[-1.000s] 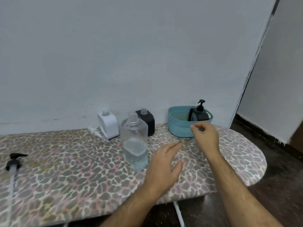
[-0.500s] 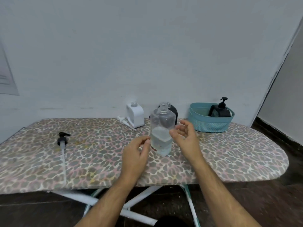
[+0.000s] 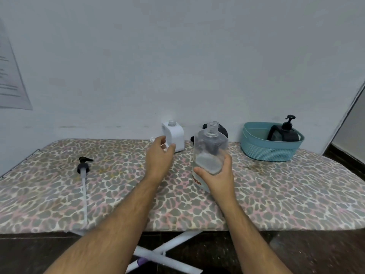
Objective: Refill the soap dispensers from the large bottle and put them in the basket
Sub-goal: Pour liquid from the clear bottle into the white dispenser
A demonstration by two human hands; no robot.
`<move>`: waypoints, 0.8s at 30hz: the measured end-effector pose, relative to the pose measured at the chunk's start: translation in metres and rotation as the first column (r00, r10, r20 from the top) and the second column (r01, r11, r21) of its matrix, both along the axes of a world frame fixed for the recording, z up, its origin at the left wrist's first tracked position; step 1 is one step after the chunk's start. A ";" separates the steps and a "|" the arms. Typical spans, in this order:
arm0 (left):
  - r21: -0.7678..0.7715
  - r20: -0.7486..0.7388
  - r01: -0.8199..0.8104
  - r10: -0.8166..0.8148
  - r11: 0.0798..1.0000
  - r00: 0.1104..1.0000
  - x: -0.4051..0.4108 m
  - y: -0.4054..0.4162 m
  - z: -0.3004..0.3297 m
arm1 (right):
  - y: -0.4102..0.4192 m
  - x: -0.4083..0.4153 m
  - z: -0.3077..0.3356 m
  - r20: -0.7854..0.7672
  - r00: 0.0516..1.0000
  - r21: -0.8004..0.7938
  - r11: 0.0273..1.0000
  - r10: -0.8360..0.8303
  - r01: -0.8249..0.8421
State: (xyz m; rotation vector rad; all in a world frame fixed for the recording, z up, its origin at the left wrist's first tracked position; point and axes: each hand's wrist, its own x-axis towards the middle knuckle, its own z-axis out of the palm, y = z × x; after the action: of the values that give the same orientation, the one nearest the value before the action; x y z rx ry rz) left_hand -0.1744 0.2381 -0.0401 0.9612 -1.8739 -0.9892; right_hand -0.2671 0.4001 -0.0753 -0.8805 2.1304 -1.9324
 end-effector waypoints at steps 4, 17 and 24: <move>-0.019 0.020 0.023 -0.022 1.000 1.000 -0.025 -0.022 0.008 | -0.006 -0.001 -0.009 -0.023 1.000 -0.028 0.999 -0.017 0.017; 0.079 0.047 -0.152 0.149 0.985 0.988 -0.099 -0.045 0.002 | -0.022 -0.016 -0.019 -0.013 0.999 -0.039 0.999 -0.032 0.031; 0.078 0.008 -0.210 0.210 0.975 0.978 -0.096 -0.044 0.003 | -0.019 -0.019 -0.024 -0.001 1.000 -0.040 0.999 -0.022 0.022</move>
State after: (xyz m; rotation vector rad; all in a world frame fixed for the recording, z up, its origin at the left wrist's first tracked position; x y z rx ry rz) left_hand -0.2704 0.1940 -0.0374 1.1792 -1.7021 -0.9394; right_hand -0.2858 0.3811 -0.0989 -0.8694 2.1190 -1.9919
